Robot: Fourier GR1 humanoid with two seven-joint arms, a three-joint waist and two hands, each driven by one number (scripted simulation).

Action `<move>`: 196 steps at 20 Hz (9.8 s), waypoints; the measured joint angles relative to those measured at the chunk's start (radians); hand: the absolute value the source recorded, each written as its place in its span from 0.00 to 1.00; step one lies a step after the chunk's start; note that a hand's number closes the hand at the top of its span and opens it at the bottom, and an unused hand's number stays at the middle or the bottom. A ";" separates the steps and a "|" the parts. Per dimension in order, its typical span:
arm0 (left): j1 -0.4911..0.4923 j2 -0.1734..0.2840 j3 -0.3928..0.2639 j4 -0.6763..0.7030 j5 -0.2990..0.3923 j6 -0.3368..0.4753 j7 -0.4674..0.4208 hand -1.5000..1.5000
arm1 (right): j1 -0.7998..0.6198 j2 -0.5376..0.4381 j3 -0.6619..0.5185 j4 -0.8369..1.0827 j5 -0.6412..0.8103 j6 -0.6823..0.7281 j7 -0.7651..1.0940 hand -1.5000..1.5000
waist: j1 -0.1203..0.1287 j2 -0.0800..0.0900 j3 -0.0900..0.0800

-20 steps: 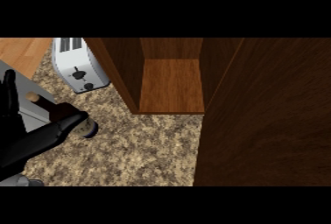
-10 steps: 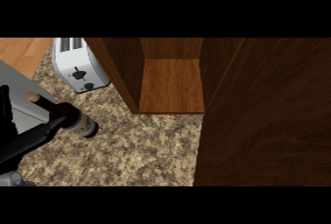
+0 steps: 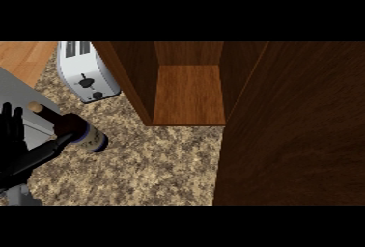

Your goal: Pick up the wine, place it into the cabinet and close the cabinet

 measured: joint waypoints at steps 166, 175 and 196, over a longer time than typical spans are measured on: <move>-1.037 -0.092 -0.678 1.488 1.010 -0.051 -0.630 1.00 | -0.013 0.044 -0.081 0.135 -0.079 0.142 -0.116 0.00 | -0.049 0.015 0.000; -1.052 -0.092 -0.682 1.505 1.060 -0.048 -0.656 1.00 | -0.021 0.057 -0.039 0.151 -0.058 0.149 -0.135 0.00 | -0.079 0.023 0.000; -0.927 -0.092 -0.865 1.344 1.262 0.049 -0.744 0.00 | -0.038 0.065 -0.021 0.190 -0.067 0.165 -0.164 0.00 | -0.127 0.030 -0.001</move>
